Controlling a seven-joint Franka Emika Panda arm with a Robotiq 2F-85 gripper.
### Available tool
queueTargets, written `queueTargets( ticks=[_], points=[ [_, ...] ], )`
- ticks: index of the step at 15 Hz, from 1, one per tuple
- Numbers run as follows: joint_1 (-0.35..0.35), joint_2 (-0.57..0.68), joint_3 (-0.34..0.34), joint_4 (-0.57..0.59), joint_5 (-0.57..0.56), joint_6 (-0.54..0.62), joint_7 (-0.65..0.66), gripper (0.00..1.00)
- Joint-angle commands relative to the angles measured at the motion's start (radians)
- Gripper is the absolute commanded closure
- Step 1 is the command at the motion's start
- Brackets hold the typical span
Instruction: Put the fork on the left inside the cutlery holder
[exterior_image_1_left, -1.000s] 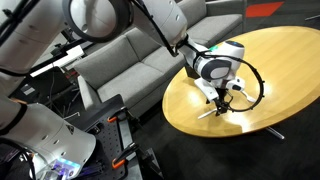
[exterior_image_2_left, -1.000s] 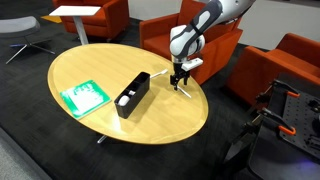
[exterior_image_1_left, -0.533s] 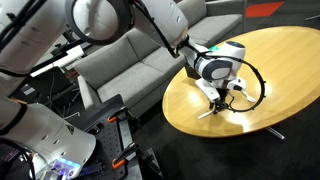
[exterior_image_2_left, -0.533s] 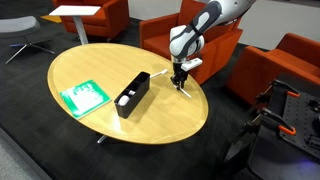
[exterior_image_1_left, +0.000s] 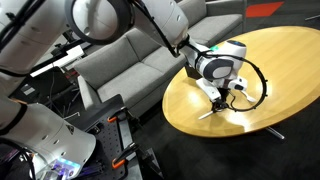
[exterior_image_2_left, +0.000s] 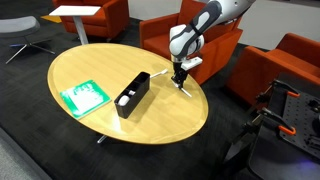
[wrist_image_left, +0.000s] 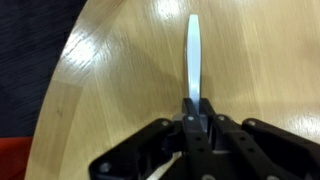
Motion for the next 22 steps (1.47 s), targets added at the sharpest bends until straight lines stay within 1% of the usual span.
queueTargets(
  ticks=[1, 3, 5, 11, 15, 16, 18, 20, 22],
  points=[
    [0.032, -0.104, -0.022, -0.107, -0.015, 0.027, 0.039, 0.98],
    [0.041, -0.198, -0.022, -0.220, -0.011, 0.101, 0.029, 0.98],
    [0.045, -0.271, -0.022, -0.289, -0.022, 0.171, 0.037, 0.98],
    [0.073, -0.518, -0.028, -0.543, -0.042, 0.418, 0.034, 0.98],
    [0.097, -0.695, -0.015, -0.732, -0.082, 0.611, 0.005, 0.98],
    [0.096, -0.723, -0.002, -0.765, -0.089, 0.658, -0.008, 0.98],
    [0.118, -0.776, 0.019, -0.807, -0.111, 0.732, -0.013, 0.98],
    [0.136, -0.805, 0.043, -0.825, -0.135, 0.799, -0.024, 0.98],
    [0.152, -0.815, 0.081, -0.822, -0.163, 0.847, -0.046, 0.98]
  ],
)
